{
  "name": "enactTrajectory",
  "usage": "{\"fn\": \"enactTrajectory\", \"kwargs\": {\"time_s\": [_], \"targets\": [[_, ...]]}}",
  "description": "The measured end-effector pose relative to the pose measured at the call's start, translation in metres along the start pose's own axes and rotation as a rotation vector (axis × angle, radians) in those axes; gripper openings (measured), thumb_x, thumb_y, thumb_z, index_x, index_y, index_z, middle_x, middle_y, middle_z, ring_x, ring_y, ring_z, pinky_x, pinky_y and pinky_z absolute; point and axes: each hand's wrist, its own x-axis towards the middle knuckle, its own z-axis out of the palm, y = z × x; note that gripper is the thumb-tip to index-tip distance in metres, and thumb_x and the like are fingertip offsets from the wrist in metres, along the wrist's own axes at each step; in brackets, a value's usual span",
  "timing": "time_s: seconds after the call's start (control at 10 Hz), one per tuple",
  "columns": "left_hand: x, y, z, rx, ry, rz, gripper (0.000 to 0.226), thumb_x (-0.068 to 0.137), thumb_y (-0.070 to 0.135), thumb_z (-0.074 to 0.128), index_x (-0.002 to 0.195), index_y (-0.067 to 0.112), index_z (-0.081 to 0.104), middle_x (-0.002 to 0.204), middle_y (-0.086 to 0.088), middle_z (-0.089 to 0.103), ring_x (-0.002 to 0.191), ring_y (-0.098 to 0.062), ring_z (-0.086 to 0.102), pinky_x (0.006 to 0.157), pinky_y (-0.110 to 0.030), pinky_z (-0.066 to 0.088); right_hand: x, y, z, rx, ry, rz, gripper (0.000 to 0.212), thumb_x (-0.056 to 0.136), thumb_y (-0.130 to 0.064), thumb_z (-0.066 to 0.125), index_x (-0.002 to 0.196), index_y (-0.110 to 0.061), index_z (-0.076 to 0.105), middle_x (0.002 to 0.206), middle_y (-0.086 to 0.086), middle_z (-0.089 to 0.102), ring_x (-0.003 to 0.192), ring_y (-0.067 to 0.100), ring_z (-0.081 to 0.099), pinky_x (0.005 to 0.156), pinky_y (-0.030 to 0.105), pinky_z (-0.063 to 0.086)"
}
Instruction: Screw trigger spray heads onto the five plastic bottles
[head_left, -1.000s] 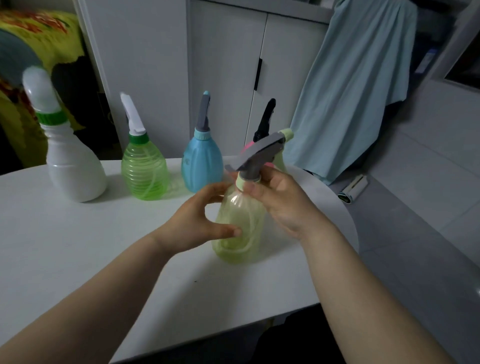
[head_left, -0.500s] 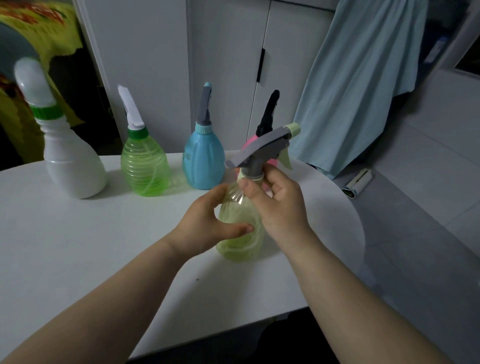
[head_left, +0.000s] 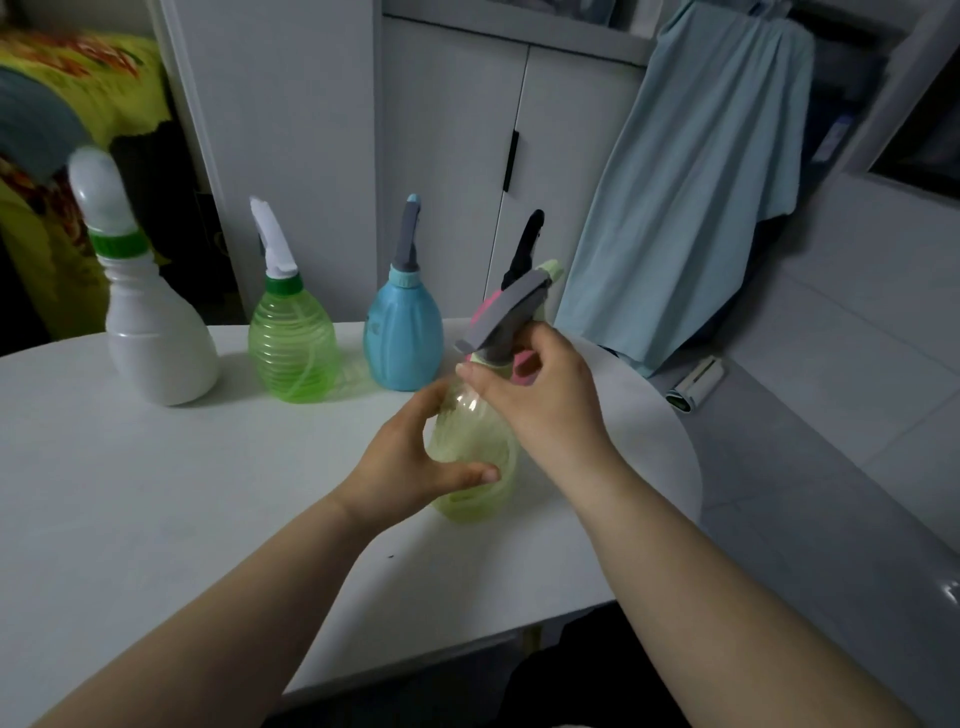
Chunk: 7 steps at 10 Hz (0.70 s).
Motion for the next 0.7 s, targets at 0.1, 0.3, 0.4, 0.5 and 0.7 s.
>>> {"fn": "enactTrajectory", "kwargs": {"time_s": [0.1, 0.3, 0.4, 0.5, 0.7], "targets": [[-0.008, -0.003, -0.003, -0.016, 0.009, -0.025, 0.084, 0.053, 0.046, 0.066, 0.129, 0.028, 0.035, 0.123, 0.017, 0.042, 0.116, -0.001, 0.039, 0.091, -0.005, 0.028, 0.008, -0.001, -0.010, -0.005, -0.016, 0.036, 0.018, 0.070, -0.025, 0.070, 0.073, -0.028, 0.052, 0.069, -0.020, 0.052, 0.062, -0.008, 0.050, 0.053, 0.000, 0.035], [-0.010, -0.028, -0.008, 0.349, 0.047, -0.022, 0.069, 0.075, 0.056, 0.055, 0.128, 0.016, 0.041, 0.139, -0.005, 0.043, 0.128, -0.019, 0.038, 0.111, -0.033, 0.023, 0.043, 0.015, -0.061, -0.031, 0.182, 0.150, 0.013, 0.074, -0.014, 0.062, 0.081, -0.021, 0.054, 0.068, -0.016, 0.053, 0.062, -0.002, 0.050, 0.048, 0.002, 0.036], [-0.013, -0.049, -0.006, 0.595, -0.057, -0.114, 0.064, 0.079, 0.057, 0.046, 0.131, 0.021, 0.037, 0.146, -0.001, 0.033, 0.135, -0.015, 0.029, 0.113, -0.033, 0.011, 0.064, 0.034, -0.085, -0.024, 0.273, 0.209, 0.017, 0.075, -0.011, 0.055, 0.092, -0.015, 0.056, 0.072, -0.011, 0.051, 0.066, 0.004, 0.049, 0.050, 0.006, 0.037], [-0.015, -0.061, -0.002, 0.703, -0.078, -0.125, 0.057, 0.082, 0.053, 0.046, 0.131, 0.026, 0.036, 0.148, 0.004, 0.030, 0.137, -0.010, 0.023, 0.113, -0.029, 0.009, 0.085, 0.051, -0.094, 0.023, 0.291, 0.243, 0.021, 0.078, -0.011, 0.056, 0.099, -0.013, 0.056, 0.075, -0.012, 0.050, 0.074, 0.007, 0.051, 0.056, 0.008, 0.039], [-0.014, -0.066, 0.001, 0.755, -0.056, -0.120, 0.055, 0.082, 0.053, 0.044, 0.131, 0.029, 0.035, 0.148, 0.007, 0.030, 0.137, -0.009, 0.020, 0.113, -0.028, 0.008, 0.115, 0.081, -0.094, 0.107, 0.243, 0.310, 0.025, 0.083, -0.014, 0.054, 0.108, -0.012, 0.054, 0.098, 0.000, 0.054, 0.090, 0.013, 0.051, 0.067, 0.017, 0.040]]}}
